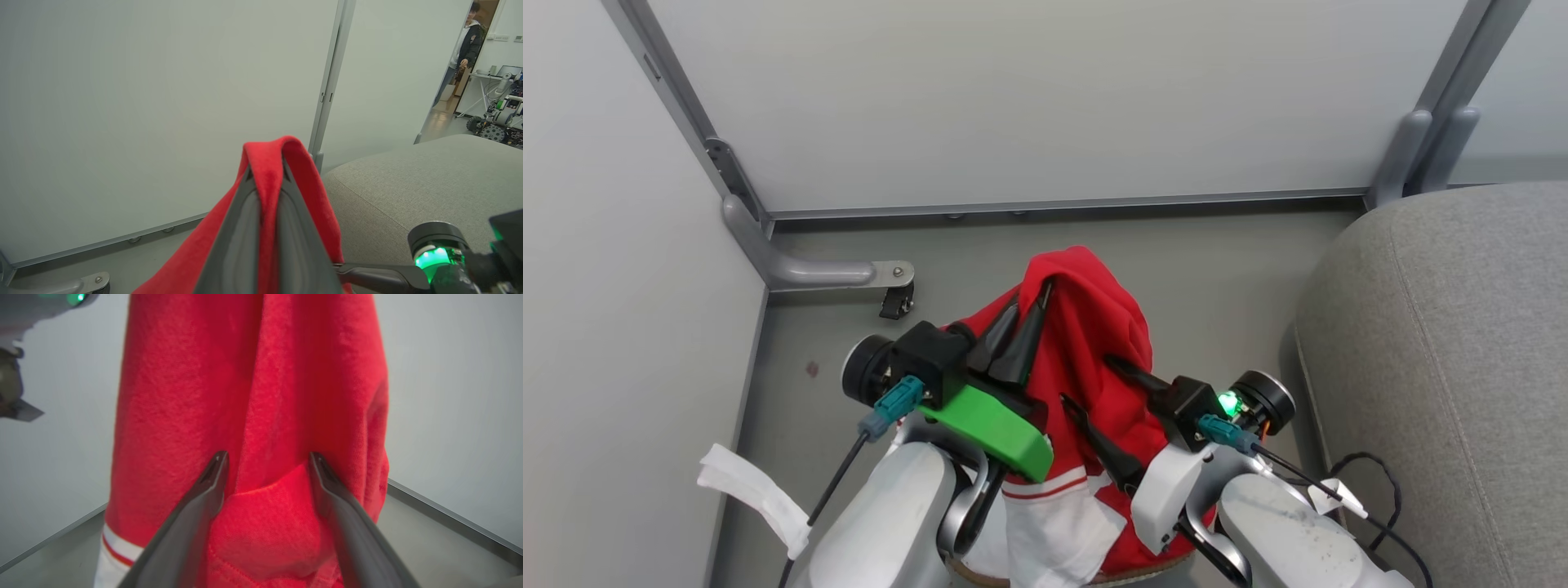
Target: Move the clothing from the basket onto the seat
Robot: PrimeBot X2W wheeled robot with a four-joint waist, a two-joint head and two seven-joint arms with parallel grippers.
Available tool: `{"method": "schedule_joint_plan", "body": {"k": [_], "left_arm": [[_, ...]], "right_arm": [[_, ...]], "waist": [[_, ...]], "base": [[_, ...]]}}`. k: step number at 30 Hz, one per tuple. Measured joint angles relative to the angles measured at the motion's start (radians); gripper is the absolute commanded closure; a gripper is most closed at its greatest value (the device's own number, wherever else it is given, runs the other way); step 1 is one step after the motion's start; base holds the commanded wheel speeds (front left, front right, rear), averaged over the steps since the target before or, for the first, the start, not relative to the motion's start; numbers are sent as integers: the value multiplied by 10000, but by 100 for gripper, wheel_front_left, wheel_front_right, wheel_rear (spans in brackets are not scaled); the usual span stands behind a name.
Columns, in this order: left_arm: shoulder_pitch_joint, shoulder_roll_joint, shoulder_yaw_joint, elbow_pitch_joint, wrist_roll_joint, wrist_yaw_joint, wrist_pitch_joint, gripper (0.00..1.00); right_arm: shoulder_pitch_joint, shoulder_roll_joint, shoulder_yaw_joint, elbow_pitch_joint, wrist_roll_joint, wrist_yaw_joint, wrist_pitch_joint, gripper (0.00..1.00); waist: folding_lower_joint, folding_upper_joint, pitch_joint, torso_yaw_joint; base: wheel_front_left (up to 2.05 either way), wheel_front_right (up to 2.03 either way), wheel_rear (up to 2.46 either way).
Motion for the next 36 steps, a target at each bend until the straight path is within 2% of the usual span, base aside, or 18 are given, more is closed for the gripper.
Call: {"method": "schedule_joint_plan", "body": {"k": [7, 8, 9, 10, 11, 18, 21, 26, 27, 28, 36], "left_arm": [[-163, -4, -732, -205, -334, 54, 0, 100], [-178, 0, -809, -228, -376, 58, 0, 100], [-181, -2, -917, -265, -445, 88, 0, 100], [-185, -4, -999, -293, -506, 104, 0, 100], [-193, -4, -1039, -309, -531, 127, 0, 100], [-244, -2, -1016, -267, -648, 259, 0, 100], [-236, -4, -832, -190, -629, 307, 0, 100], [-99, -4, -259, -107, -391, 307, 0, 100], [-62, -6, -167, -119, -341, 307, -2, 62], [-6, -6, -61, -104, -290, 307, -6, 0], [426, -10, 704, 138, 201, 307, -8, 0]], "right_arm": [[-36, 6, 119, 1093, 224, 0, 2, 0], [-36, 0, 104, 1195, 257, 0, 2, 11], [-37, 0, 82, 1323, 307, 0, 2, 56], [-42, 2, 61, 1450, 336, 0, 2, 82], [-42, 4, 40, 1523, 407, 0, 2, 100], [1, 4, -702, 1561, 788, 0, 2, 100], [285, 4, -1279, 1154, 840, 0, 0, 100], [1074, 4, -2454, -299, 765, -2, 4, 100], [1176, 0, -2596, -569, 769, 0, 0, 100], [1314, 2, -2796, -922, 819, 0, 0, 100], [2183, 4, -4046, -3440, 1275, -2, 6, 100]], "waist": [[0, 0, 71, 328], [0, 0, 78, 361], [0, 0, 85, 402], [0, 0, 91, 441], [0, 0, 93, 471], [0, 0, 95, 525], [0, 0, 97, 450], [0, 0, 152, 206], [0, 0, 163, 163], [0, 0, 175, 106], [0, 0, 231, -513]], "base": [[0, 0, 0], [0, 0, 0], [0, 0, 0], [0, 0, 0], [0, 0, 0], [0, 0, 0], [0, 0, 0], [0, 0, 0], [0, 0, 0], [0, 0, 0], [0, 0, 0]]}}
